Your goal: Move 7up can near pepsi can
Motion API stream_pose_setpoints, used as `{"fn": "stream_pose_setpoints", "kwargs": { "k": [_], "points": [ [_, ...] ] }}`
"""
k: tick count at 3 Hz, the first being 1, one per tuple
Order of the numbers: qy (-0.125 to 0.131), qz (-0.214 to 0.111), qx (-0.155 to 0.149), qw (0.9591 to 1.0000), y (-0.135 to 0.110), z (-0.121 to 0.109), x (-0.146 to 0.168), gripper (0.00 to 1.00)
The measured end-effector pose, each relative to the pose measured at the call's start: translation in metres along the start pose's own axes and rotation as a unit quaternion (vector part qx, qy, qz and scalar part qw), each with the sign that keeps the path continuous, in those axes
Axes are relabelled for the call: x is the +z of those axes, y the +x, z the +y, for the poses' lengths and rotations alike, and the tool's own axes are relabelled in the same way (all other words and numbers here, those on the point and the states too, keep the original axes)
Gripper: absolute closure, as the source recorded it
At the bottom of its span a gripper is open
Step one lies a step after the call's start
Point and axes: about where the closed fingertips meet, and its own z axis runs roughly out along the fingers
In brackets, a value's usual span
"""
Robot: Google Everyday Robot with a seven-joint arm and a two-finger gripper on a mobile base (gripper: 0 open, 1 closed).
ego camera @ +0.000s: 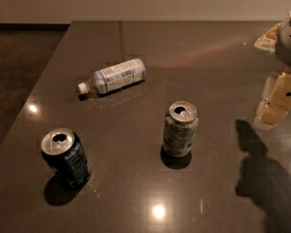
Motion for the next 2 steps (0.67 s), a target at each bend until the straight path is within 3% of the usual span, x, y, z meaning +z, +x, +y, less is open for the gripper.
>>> {"fn": "stream_pose_setpoints", "kwargs": {
  "k": [2],
  "points": [
    [-0.01,-0.012,-0.008,0.9998,-0.01,0.007,0.003,0.0]
  ]
}}
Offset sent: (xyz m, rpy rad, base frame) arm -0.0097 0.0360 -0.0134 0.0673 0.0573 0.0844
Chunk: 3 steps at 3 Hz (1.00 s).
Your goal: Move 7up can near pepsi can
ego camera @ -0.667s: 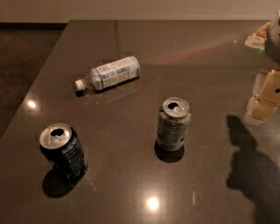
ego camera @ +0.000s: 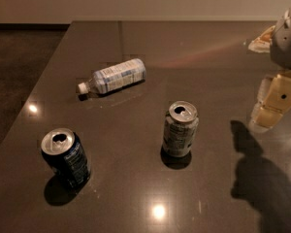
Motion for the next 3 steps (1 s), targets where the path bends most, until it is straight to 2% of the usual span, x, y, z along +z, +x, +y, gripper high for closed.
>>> {"fn": "stream_pose_setpoints", "kwargs": {
  "k": [1,2,3],
  "points": [
    [-0.019,-0.031,-0.018,0.9992,-0.022,0.018,0.011,0.0],
    [-0.044,-0.079,-0.038,0.9952,-0.052,0.04,0.028,0.0],
    [-0.068,-0.118,-0.054,0.9893,-0.079,0.058,0.046,0.0]
  ]
}}
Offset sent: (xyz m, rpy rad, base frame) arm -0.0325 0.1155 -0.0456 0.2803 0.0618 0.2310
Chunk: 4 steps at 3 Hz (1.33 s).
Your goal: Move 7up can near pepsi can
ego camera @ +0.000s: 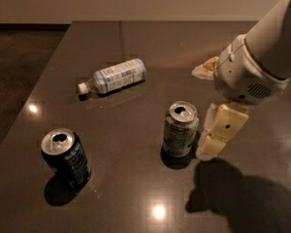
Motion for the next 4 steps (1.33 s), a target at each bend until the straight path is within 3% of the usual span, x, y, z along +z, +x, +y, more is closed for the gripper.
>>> {"fn": "stream_pose_setpoints", "kwargs": {
  "k": [1,2,4],
  "points": [
    [-0.02,-0.024,-0.011,0.9995,-0.017,0.009,0.019,0.0],
    [-0.038,-0.036,-0.015,0.9985,-0.025,0.014,0.031,0.15],
    [-0.062,-0.048,-0.015,0.9968,-0.033,0.014,0.037,0.61]
  ]
}}
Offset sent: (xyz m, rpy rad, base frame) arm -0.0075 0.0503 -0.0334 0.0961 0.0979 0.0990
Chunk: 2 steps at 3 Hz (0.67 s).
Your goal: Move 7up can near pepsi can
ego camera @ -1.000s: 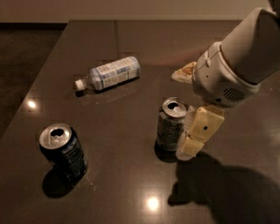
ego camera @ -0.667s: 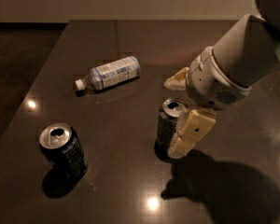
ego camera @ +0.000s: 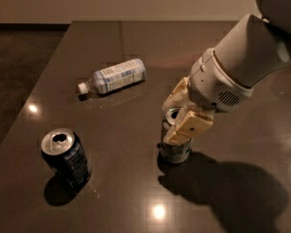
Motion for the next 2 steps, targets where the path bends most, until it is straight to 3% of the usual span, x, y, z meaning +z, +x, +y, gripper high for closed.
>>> {"fn": "stream_pose_setpoints", "kwargs": {
  "k": [1,2],
  "points": [
    [-0.014,-0.018,-0.015,0.9996,-0.023,0.005,0.003,0.84],
    [-0.035,-0.043,-0.045,0.9975,-0.057,0.016,0.012,1.0]
  ]
}}
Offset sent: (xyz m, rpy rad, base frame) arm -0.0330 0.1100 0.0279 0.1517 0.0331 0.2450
